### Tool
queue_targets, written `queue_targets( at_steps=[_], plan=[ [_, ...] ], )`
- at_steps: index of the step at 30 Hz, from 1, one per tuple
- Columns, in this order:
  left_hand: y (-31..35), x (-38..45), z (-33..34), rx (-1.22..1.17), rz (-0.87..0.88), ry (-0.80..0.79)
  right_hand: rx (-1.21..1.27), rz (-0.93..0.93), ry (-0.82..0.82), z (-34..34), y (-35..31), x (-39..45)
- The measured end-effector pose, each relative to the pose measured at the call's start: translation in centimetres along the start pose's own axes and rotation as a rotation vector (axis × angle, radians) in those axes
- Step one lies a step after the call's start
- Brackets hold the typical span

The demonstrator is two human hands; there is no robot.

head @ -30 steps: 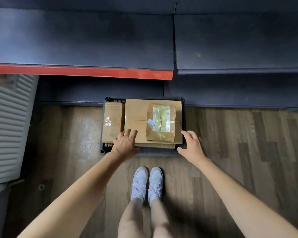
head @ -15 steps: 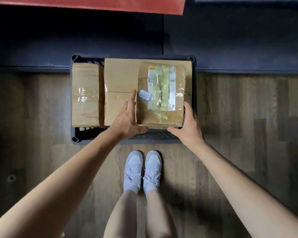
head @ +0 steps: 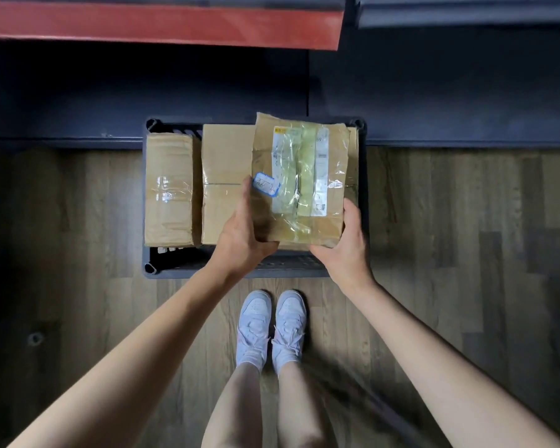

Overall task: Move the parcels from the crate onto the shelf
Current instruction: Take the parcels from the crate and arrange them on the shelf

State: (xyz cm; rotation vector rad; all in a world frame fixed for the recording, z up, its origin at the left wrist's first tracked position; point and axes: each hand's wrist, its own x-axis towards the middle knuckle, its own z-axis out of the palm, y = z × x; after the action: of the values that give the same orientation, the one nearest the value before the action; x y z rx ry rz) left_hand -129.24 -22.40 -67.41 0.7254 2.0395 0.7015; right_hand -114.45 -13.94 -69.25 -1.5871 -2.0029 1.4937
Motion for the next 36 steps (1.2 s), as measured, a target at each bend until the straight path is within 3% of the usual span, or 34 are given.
queue_targets(
  at_steps=[10,27,36],
  plan=[
    [9.1,-8.0,-8.2,-0.054,0.163,0.138,0.048,-0.14,0.01,-6.4,-11.9,-4.8],
    [28.6,-23.2,-26.7,-0.081,0.564,0.489,0.113,-0.634,0.097,-18.0,-39.1,-15.6],
    [37.1,-27.6,-34.3,-0.019,0.794,0.667,0.148,-0.875,0.248,-23.2,-50.1,-19.2]
  ],
)
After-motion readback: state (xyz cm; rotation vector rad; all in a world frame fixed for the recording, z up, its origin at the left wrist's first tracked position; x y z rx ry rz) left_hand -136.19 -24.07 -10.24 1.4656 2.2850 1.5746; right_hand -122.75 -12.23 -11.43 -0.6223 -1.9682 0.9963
